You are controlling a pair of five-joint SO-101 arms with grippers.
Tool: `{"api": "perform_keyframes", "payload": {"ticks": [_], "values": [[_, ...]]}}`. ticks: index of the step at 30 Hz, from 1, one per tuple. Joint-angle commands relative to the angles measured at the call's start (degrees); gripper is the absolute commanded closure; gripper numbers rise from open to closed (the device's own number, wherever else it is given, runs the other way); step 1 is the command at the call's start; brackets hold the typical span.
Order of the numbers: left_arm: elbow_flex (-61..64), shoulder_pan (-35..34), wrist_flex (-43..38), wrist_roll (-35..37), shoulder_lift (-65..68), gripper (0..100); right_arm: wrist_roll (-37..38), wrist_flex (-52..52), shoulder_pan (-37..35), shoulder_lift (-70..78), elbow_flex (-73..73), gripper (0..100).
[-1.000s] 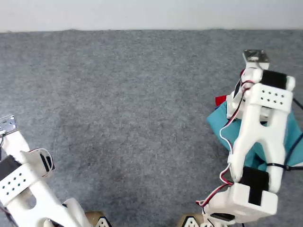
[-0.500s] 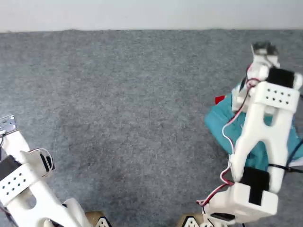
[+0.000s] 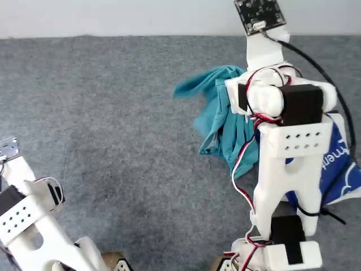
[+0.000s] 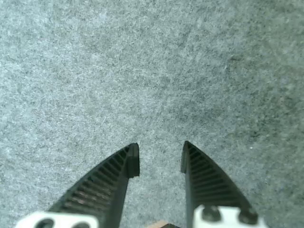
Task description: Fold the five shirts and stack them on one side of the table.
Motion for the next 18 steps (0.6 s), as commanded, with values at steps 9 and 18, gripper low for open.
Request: {"api": "perform_keyframes", "payload": {"ticks": [9,18], "values": [[-0.4,1.1,-0.8,-0.1,-0.6,84,-3.6,1.5,-1.5,-2.7,-2.0,98.8],[-10.6,29.4,-1.9,-0.1,-0.2,84,-5.0,0.8,-13.7,1.8,-2.3,98.8]]}}
